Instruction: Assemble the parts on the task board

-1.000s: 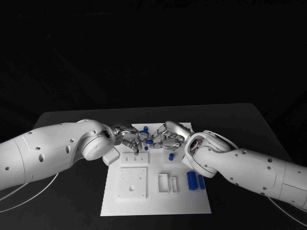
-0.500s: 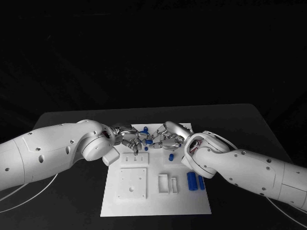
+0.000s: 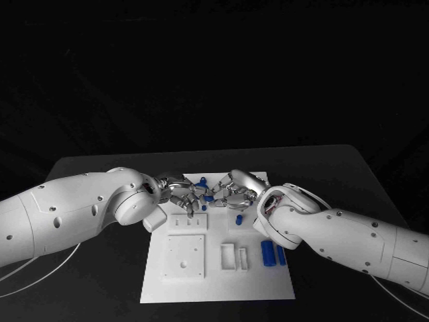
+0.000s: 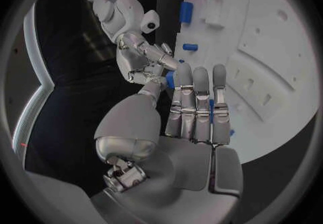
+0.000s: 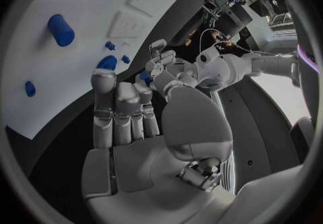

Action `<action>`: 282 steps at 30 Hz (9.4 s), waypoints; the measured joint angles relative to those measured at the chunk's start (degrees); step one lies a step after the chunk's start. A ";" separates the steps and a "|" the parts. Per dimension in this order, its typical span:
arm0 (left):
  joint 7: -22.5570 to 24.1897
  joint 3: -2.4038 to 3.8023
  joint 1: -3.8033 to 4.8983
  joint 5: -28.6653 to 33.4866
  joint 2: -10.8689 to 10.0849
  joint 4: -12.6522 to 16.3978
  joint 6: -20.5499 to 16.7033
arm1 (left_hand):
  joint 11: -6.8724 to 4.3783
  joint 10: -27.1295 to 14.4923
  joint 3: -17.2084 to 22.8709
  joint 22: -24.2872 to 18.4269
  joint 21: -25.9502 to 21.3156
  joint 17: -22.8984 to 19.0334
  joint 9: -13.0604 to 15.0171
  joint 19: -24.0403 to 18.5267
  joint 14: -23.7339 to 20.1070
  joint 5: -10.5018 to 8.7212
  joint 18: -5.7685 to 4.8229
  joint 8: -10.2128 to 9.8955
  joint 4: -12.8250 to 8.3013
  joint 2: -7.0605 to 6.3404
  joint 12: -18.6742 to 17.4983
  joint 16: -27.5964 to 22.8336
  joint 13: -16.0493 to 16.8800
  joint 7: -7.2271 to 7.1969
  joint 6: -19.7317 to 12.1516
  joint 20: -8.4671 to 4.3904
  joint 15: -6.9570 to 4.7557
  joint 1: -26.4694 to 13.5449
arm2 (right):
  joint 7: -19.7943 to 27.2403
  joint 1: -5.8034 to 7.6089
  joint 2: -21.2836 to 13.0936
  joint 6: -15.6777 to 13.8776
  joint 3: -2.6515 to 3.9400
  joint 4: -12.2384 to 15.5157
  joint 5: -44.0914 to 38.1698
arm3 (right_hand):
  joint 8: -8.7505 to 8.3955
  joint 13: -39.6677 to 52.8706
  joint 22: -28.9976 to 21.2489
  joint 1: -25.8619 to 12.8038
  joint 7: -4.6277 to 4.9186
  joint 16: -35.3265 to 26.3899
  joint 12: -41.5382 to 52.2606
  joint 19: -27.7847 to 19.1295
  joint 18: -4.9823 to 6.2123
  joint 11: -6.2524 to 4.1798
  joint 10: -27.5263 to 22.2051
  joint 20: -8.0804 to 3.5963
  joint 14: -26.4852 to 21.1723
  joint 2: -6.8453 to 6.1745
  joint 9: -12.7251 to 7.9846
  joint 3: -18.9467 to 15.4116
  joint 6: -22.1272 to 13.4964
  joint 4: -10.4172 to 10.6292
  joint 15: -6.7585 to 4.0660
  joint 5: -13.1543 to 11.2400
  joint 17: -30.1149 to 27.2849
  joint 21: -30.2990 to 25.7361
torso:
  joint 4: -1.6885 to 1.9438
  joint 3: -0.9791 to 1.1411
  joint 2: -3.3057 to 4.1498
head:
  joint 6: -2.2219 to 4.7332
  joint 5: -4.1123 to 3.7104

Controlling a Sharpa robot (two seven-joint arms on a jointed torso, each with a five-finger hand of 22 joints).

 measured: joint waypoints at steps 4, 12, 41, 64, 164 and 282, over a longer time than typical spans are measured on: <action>0.00 -0.01 -0.02 0.10 0.01 0.03 0.01 | 0.30 -0.30 0.39 -2.05 -1.64 -0.53 -2.97 0.41 -0.02 -1.55 0.00 -1.46 0.39 0.00 -0.81 -1.00 -0.33 0.08 0.11 0.41 0.34 0.00 | -0.09 -0.02 0.00 0.00 0.03 0.00 -0.07 | 0.00 0.42 0.00 -0.10 0.00 0.00 0.30 0.00 0.00 0.00 0.18 0.00 0.00 0.09 -0.01 0.94 0.00 0.07 0.00 -0.01 0.00 0.29 | 0.00 0.01 -0.01 | -0.01 -0.03; -0.30 -0.03 -0.03 0.27 0.00 0.03 -0.04 | 0.30 -0.32 0.40 -4.61 -3.32 -0.57 -5.43 1.53 0.02 -4.32 0.00 -1.54 0.55 -2.15 -0.99 -1.26 -0.32 -0.63 1.03 0.50 0.38 -0.30 | -0.19 -0.08 -0.01 0.01 0.05 0.09 -0.26 | 0.00 0.84 0.00 -0.23 0.00 0.00 0.38 0.00 0.01 0.09 0.50 0.00 0.00 0.20 0.00 1.29 0.00 -0.25 0.00 -0.40 0.00 0.39 | -0.03 0.01 -0.02 | -0.01 -0.04; -2.43 -0.02 -0.08 0.42 -0.01 -0.17 -0.45 | 1.00 -2.10 -8.67 -6.97 -4.60 -0.56 -8.42 1.73 -0.89 -14.86 0.00 -0.86 8.95 -4.84 -0.34 -1.70 0.59 -0.56 -0.37 0.72 1.29 0.45 | -0.30 -0.37 -0.01 -0.01 0.02 0.56 -1.12 | 0.00 1.47 0.00 -0.84 0.00 0.00 0.61 0.00 0.01 0.02 0.59 0.00 -0.04 -0.42 0.00 2.46 0.00 -0.31 0.04 -1.19 0.04 0.78 | 0.01 -0.03 0.00 | -0.04 -0.13; -2.71 0.00 -0.14 0.60 0.02 -0.20 0.49 | 1.01 -2.47 -7.70 -7.09 -4.60 -0.69 -9.63 1.51 -1.44 -12.67 0.00 -1.04 6.06 -3.47 -0.36 -1.70 0.28 -0.55 -0.37 0.94 1.42 3.01 | -0.37 -0.43 0.10 0.03 0.04 0.46 -1.61 | 0.01 1.64 0.00 -1.04 0.00 0.00 0.61 0.00 0.01 0.04 0.58 0.00 -0.04 -0.65 0.01 2.68 0.00 -0.39 0.04 -1.34 0.02 0.77 | -0.01 -0.03 -0.01 | -0.20 -0.20; -1.29 -0.02 -0.20 -1.65 -0.03 -0.57 1.65 | -1.17 0.03 20.86 6.13 3.91 3.09 15.53 1.21 0.77 -12.96 0.00 1.31 -3.64 -1.01 6.86 4.80 4.76 -1.68 1.39 -1.26 -0.98 -8.68 | -1.71 -0.43 0.05 -1.55 0.07 -1.14 1.85 | 0.53 -18.59 0.04 1.77 2.91 -6.32 -8.93 0.10 1.32 2.69 -7.44 1.55 -3.50 -1.92 0.06 -19.33 -10.55 7.53 1.61 6.94 -9.10 -19.09 | -0.02 0.03 0.01 | -0.41 -0.40; 3.98 -0.07 -0.17 -2.62 -3.45 1.81 -7.54 | 3.88 -2.05 0.22 -0.05 -2.64 0.66 -40.39 2.44 0.76 -30.28 0.90 -4.85 -3.88 -3.62 -17.06 -1.03 -18.70 4.09 -2.27 1.23 1.69 13.88 | 2.76 7.54 8.96 16.80 -10.77 -12.16 -40.01 | 0.28 -4.97 0.00 4.13 -1.40 0.73 1.72 -2.47 0.45 -0.61 -6.39 -0.19 -2.99 -5.94 -0.15 7.24 -3.45 -4.02 -0.11 -5.04 0.81 0.56 | 0.35 -0.17 0.16 | -2.53 2.75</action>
